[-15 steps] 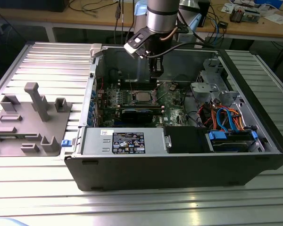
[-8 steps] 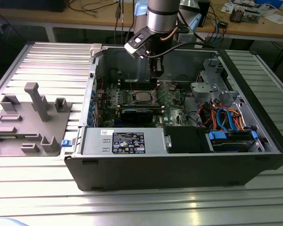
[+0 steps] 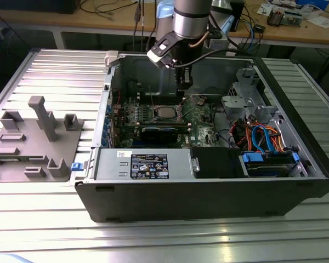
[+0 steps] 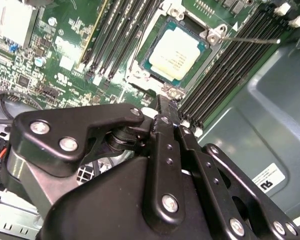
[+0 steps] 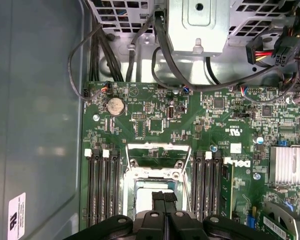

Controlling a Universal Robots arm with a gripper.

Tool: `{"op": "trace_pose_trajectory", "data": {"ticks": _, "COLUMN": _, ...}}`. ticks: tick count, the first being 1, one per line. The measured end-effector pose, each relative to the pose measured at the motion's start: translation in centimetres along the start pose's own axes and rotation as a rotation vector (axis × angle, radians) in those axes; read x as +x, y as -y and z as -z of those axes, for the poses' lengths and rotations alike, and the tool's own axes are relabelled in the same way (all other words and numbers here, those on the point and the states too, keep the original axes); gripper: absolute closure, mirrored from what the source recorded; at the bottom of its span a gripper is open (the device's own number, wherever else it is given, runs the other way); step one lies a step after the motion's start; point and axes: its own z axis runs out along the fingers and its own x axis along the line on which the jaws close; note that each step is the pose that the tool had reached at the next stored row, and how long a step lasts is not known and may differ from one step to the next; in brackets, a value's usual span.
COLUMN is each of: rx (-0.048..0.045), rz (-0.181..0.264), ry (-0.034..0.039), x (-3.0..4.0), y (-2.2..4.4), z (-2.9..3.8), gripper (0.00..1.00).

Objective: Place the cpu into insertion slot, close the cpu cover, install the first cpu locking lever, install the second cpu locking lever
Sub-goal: 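Close the cpu cover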

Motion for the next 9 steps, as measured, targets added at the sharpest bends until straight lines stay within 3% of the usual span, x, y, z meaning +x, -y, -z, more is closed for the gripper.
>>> {"op": "trace_pose_trajectory", "data": {"ticks": 7, "rx": 0.0003, "rz": -0.003, "ry": -0.0001, "x": 0.00, "y": -0.71, "z": -0.13, "gripper": 0.89}}
{"op": "trace_pose_trajectory", "data": {"ticks": 9, "rx": 0.0003, "rz": -0.009, "ry": 0.0000, "x": 0.01, "y": -1.19, "z": -0.25, "gripper": 0.89}}
